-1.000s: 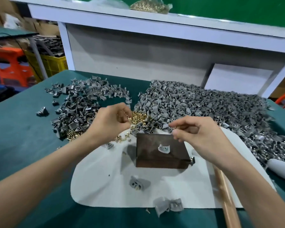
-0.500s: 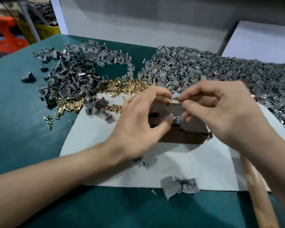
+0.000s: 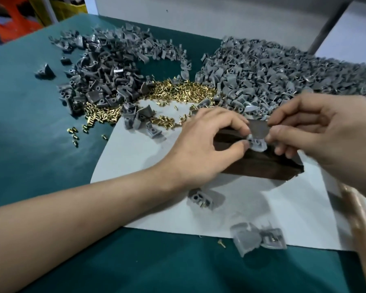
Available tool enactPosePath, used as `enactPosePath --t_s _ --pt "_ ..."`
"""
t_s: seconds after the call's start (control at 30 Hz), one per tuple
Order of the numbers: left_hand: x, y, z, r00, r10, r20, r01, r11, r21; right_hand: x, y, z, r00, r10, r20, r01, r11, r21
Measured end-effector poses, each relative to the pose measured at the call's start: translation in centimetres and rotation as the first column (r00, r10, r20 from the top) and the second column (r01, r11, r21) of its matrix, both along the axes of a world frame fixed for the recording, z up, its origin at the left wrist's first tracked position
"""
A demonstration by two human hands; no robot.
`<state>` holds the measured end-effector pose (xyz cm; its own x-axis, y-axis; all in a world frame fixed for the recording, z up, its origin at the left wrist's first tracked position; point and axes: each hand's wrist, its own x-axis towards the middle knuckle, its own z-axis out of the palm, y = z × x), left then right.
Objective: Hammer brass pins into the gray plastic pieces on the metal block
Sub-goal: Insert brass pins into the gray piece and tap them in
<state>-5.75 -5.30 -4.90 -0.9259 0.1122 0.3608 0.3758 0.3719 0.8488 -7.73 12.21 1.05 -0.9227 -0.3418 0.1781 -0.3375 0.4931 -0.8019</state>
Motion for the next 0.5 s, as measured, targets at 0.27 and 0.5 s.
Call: enactPosePath --t_s 0.27,0.5 --pt "-0.12 -0.29 -0.09 0.998 0.005 0.057 -0.011 0.994 0.113 0.04 -0.44 -0.67 0.997 0.043 0.061 -0.037 0.995 -0.093" --pt "0.04 -0.40 -0.06 0.997 -0.017 0.075 0.008 0.993 0.122 0.32 -0.55 -0.59 0.980 -0.004 0.198 0.026 0.993 -0.112"
